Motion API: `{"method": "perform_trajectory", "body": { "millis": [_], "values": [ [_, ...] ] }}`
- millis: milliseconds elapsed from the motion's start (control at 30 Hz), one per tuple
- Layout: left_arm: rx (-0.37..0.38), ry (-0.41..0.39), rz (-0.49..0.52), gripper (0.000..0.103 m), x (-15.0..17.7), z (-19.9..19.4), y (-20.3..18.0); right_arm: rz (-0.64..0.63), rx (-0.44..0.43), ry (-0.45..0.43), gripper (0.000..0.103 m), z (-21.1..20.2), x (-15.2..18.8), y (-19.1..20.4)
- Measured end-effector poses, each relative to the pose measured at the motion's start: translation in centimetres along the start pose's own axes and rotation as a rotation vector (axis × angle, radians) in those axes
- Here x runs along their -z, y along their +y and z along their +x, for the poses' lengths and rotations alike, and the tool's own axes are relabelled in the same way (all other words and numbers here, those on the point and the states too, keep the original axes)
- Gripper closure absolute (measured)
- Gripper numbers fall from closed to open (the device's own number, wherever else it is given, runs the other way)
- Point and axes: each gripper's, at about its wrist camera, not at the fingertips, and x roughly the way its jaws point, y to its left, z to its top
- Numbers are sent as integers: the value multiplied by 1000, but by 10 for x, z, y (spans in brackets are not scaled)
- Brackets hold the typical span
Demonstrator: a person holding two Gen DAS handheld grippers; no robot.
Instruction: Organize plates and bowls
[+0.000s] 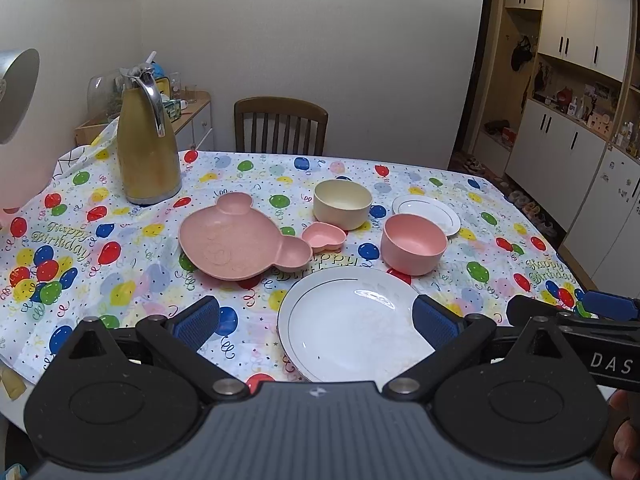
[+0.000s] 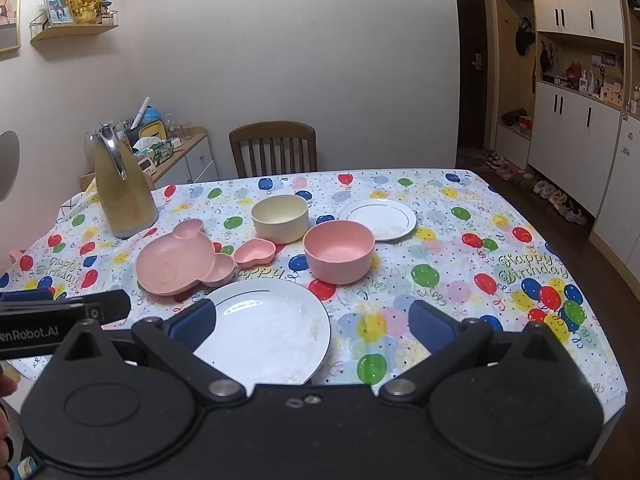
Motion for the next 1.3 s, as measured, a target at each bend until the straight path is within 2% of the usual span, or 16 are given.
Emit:
{"method": "perform_trajectory", "body": {
  "millis": [1300],
  "values": [
    [27,-45,10,0,-6,5,10,-26,19,-69,1,1,-15,13]
  ]
}}
